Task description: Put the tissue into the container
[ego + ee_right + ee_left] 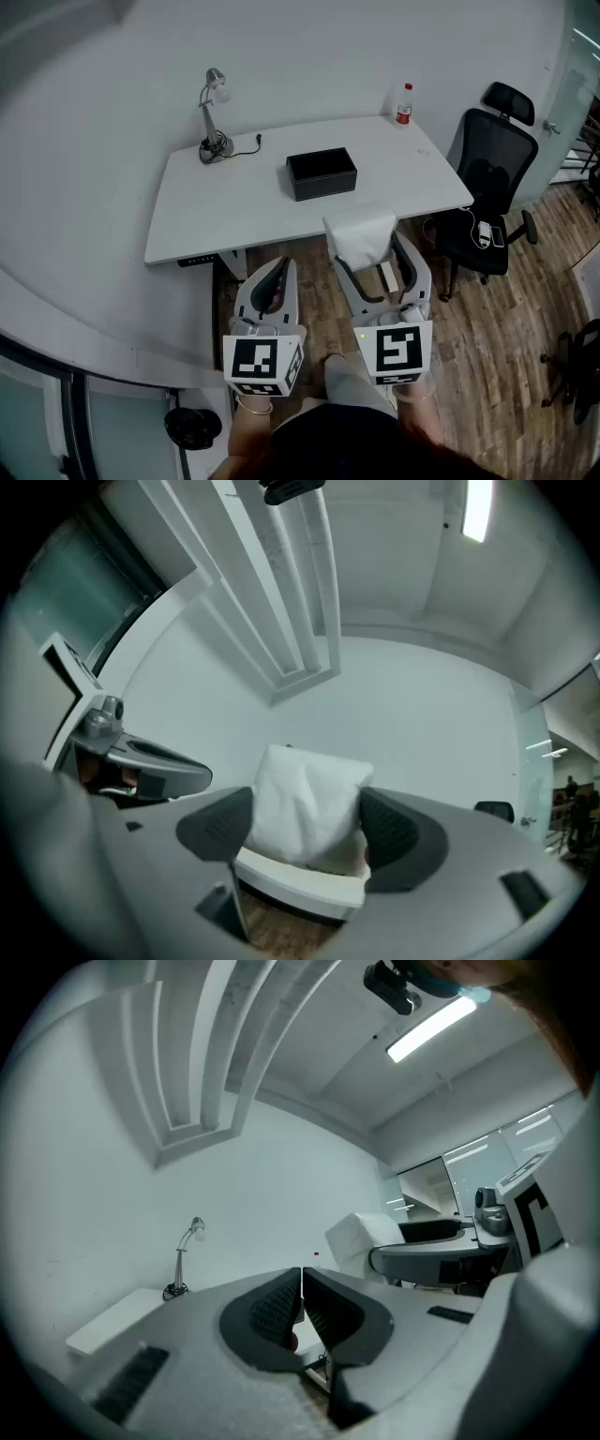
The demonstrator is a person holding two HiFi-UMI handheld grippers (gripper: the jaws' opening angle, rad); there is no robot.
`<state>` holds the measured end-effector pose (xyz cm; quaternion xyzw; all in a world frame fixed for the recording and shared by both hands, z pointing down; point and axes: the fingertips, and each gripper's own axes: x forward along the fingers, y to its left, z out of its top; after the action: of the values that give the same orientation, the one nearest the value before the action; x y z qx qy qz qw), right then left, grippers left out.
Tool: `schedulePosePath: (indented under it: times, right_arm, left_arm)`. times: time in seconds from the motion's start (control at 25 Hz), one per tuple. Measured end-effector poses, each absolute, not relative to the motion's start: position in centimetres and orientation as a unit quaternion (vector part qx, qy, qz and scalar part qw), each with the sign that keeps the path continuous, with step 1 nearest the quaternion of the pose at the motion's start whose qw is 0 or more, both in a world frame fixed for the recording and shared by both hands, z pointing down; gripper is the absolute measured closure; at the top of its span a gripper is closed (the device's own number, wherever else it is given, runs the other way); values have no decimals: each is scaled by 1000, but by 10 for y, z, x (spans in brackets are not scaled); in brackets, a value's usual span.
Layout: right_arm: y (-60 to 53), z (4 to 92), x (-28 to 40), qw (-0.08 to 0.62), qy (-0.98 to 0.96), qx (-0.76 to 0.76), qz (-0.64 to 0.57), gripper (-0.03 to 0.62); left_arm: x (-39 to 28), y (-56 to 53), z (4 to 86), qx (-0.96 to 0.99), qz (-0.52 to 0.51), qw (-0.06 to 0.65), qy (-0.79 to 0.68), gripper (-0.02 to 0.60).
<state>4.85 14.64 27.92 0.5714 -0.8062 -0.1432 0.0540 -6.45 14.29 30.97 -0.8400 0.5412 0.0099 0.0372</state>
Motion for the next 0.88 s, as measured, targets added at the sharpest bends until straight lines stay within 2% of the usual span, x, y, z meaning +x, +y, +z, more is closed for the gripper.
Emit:
schedulePosePath:
  times: [0.88]
  right_arm:
    - [72, 285, 65, 47, -820, 554, -132, 217]
  left_arm:
    - [-42, 65, 314, -837, -12, 39, 546, 554]
